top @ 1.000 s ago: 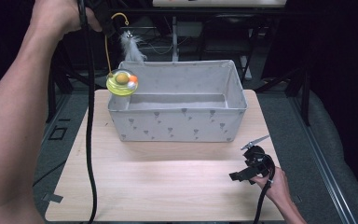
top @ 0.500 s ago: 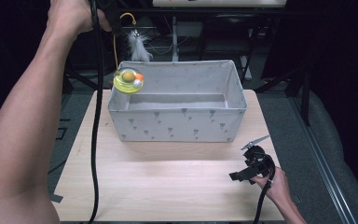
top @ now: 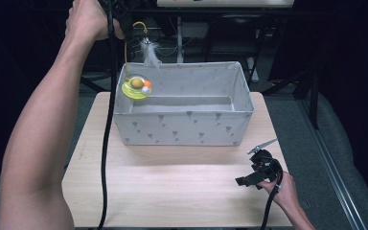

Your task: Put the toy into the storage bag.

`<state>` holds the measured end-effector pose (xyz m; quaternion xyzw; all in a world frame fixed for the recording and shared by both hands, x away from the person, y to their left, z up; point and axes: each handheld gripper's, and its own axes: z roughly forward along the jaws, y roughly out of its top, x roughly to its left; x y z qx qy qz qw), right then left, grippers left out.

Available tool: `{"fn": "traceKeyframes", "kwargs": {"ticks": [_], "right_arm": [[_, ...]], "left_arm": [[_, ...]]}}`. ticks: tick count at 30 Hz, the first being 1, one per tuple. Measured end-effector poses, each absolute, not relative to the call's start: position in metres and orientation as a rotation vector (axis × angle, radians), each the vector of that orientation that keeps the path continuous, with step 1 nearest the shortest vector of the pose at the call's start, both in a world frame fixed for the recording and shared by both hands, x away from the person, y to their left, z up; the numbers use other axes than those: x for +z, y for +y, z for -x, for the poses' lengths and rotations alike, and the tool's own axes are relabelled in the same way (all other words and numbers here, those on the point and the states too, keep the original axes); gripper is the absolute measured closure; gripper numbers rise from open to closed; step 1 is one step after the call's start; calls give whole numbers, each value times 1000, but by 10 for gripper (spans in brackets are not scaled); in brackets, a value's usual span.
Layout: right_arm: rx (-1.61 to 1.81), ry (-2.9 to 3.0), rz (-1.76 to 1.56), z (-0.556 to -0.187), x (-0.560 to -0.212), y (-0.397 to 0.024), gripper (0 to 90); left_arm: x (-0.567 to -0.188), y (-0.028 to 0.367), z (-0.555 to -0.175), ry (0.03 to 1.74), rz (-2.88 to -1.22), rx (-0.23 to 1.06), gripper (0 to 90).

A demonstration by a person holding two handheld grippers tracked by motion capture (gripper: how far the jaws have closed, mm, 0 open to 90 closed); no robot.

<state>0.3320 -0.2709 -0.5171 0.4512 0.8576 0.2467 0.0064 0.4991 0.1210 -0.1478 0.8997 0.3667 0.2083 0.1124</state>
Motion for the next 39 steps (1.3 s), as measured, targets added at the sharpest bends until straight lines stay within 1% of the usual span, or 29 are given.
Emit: {"fn": "traceKeyframes", "kwargs": {"ticks": [11, 20, 39], "right_arm": [[757, 2691, -1402, -332, -516, -271, 43], [759, 2694, -1395, -332, -516, -272, 43], [785, 2697, -1396, -332, -516, -270, 45]], "left_arm": [[-164, 118, -511, 1088, -2625, 581, 881], [-185, 117, -521, 1089, -2618, 546, 880], [-245, 125, -527, 1115, -2632, 446, 880]]}}
